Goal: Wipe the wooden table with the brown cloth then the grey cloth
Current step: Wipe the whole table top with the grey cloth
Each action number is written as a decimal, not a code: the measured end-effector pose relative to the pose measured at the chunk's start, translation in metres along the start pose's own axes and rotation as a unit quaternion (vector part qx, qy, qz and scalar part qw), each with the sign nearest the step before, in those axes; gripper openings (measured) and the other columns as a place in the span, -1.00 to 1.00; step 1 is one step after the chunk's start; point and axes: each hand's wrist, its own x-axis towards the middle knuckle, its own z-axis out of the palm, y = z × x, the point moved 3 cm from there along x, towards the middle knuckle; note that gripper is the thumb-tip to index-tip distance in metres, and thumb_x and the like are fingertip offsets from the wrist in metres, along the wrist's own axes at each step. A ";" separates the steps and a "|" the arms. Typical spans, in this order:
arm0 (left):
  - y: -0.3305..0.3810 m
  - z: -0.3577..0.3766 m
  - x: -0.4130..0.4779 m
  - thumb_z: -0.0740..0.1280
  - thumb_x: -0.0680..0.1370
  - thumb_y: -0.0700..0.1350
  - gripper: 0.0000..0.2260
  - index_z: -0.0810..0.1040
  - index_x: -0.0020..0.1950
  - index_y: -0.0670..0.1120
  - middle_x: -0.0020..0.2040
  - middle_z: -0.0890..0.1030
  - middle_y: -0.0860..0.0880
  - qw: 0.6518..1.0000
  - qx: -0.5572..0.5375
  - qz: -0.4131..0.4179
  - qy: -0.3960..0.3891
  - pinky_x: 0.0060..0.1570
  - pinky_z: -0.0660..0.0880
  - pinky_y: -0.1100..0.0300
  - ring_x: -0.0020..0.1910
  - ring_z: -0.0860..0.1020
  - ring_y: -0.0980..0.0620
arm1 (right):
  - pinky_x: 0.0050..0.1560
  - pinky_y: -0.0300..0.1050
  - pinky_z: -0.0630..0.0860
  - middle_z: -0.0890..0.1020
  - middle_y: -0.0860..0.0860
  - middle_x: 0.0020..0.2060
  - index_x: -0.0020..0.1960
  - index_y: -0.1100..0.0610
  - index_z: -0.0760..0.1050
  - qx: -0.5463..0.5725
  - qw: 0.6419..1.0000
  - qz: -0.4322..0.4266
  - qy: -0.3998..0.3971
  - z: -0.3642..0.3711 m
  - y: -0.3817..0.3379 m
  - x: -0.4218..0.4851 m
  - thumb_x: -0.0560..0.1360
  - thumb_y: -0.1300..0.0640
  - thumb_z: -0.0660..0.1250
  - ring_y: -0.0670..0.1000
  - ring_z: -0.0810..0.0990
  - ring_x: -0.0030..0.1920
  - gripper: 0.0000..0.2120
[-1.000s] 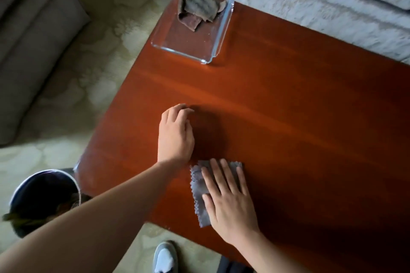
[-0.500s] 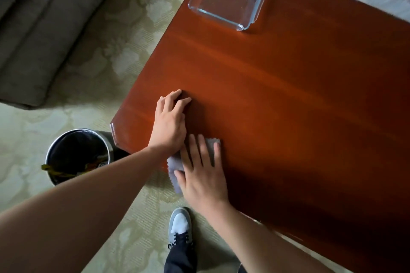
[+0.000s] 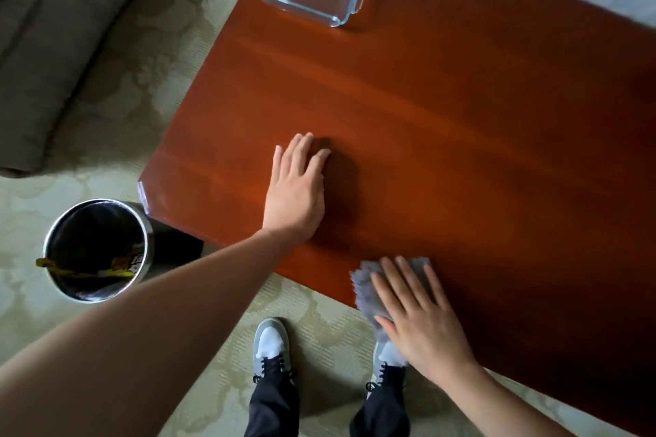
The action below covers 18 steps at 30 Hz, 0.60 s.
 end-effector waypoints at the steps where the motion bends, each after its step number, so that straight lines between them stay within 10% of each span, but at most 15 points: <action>1: 0.010 0.007 -0.001 0.14 0.66 -0.17 -0.58 0.42 0.54 -0.10 0.63 0.28 -0.19 1.000 0.009 0.003 -0.003 0.64 0.00 -0.18 0.65 0.14 -0.20 | 0.56 0.38 0.15 0.12 0.16 0.68 0.68 0.14 0.14 -0.007 1.000 0.012 -0.018 0.003 0.017 -0.021 0.73 -0.24 -0.07 0.21 0.02 0.68 -0.34; 8: 0.017 0.022 -0.011 0.08 0.70 -0.12 -0.56 0.37 0.59 -0.09 0.64 0.27 -0.18 0.998 0.065 0.012 0.002 0.64 0.06 -0.14 0.67 0.13 -0.15 | 0.54 0.43 0.16 0.07 0.20 0.68 0.66 0.16 0.13 0.016 0.989 0.128 -0.073 0.006 0.025 -0.049 0.70 -0.29 -0.08 0.26 0.06 0.67 -0.30; 18: 0.023 0.024 -0.006 0.15 0.61 -0.09 -0.56 0.48 0.49 -0.10 0.59 0.35 -0.18 0.999 0.029 -0.041 0.015 0.61 0.04 -0.15 0.62 0.21 -0.19 | 0.60 0.40 0.05 0.17 0.15 0.67 0.66 0.08 0.16 0.099 0.992 0.078 -0.006 -0.020 -0.039 0.049 0.65 -0.30 0.11 0.22 0.07 0.67 -0.28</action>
